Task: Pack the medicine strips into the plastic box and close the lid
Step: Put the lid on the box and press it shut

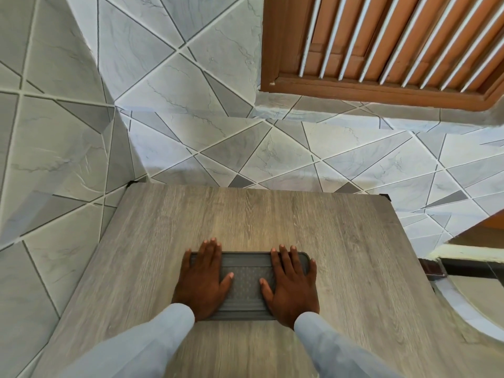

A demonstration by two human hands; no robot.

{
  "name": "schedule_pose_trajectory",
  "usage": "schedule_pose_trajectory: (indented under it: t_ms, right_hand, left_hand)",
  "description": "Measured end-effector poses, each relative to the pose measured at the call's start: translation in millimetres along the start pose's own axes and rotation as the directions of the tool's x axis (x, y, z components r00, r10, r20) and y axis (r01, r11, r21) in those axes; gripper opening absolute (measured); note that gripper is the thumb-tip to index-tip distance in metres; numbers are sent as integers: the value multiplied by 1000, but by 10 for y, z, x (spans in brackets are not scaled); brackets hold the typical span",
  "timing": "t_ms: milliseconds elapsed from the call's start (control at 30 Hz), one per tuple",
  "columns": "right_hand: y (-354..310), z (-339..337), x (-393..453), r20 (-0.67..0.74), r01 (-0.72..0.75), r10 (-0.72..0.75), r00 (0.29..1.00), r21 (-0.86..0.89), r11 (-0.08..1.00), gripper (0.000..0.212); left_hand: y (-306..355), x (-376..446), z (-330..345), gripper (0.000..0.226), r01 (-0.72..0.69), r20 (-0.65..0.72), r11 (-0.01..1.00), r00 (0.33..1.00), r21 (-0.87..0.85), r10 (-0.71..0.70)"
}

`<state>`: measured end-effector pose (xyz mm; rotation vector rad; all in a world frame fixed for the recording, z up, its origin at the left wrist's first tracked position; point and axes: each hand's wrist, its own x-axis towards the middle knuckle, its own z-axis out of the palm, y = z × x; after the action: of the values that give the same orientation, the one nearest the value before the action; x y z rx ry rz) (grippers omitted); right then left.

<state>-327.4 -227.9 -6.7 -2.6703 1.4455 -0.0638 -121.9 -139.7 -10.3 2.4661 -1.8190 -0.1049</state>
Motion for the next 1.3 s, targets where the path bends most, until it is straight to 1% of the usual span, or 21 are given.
schedule_pose_trajectory:
  t_ms: [67,133,267,400,467,600,667,733,767,867,1000,1100,1300]
  right_hand:
    - [16,21,6,2,-5,5,1000,7,1000,73]
    - [17,34,4,15,-2,2,1000,14,1000,75]
    - [11,6,-2,23,-14,14,1000,22,1000,75]
    - [3,-9,-3,22,-22,21,1000,34,999,74]
    - [-3,-15,-7,13,-29,28,1000,49,998,74]
    - [-8,9,-32,-7,-32,32,999,37,999,73]
    - [-14,10,-27,-16,-32,32,999,24,999,72]
    - [-21,3,-29,-11,-33,33,999,13,999,71]
    - [-22,2,-30,-9,-35,35,999,8,999,70]
    - [-27,10,-33,-13,-49,49,999,-9,999,66]
    - [-12,21,-24,-11,-55,55,998,-4,998,64]
    - [-12,30,-16,-17,-55,55,998,0,998,64]
    - [-9,25,-24,-25,-50,50,998,-7,999,64]
  left_hand:
    - [-124,-87,7,78,80,-13,997,997,5,-80]
    - [-189,-176,35,80,126,-8,992,992,-11,-126]
    - [-212,-192,88,85,139,-21,986,990,-87,-141]
    - [-204,-195,92,79,149,-9,982,989,-119,-151]
    - [-204,-197,85,77,146,-25,985,989,-95,-149]
    - [-152,-195,-11,74,109,-48,994,993,4,-108]
    - [-7,-194,-47,74,16,-53,1000,998,16,-15]
    - [263,-191,-38,74,-76,-33,997,997,-13,76]
    - [409,-184,-16,74,-99,-15,994,995,-35,98]
    - [671,-168,47,72,-98,18,993,995,-64,100]
    - [680,-161,84,72,-88,-1,994,996,-57,88]
    - [694,-150,78,71,-90,19,994,996,-57,91]
    - [685,-153,72,70,-84,15,995,996,-59,85]
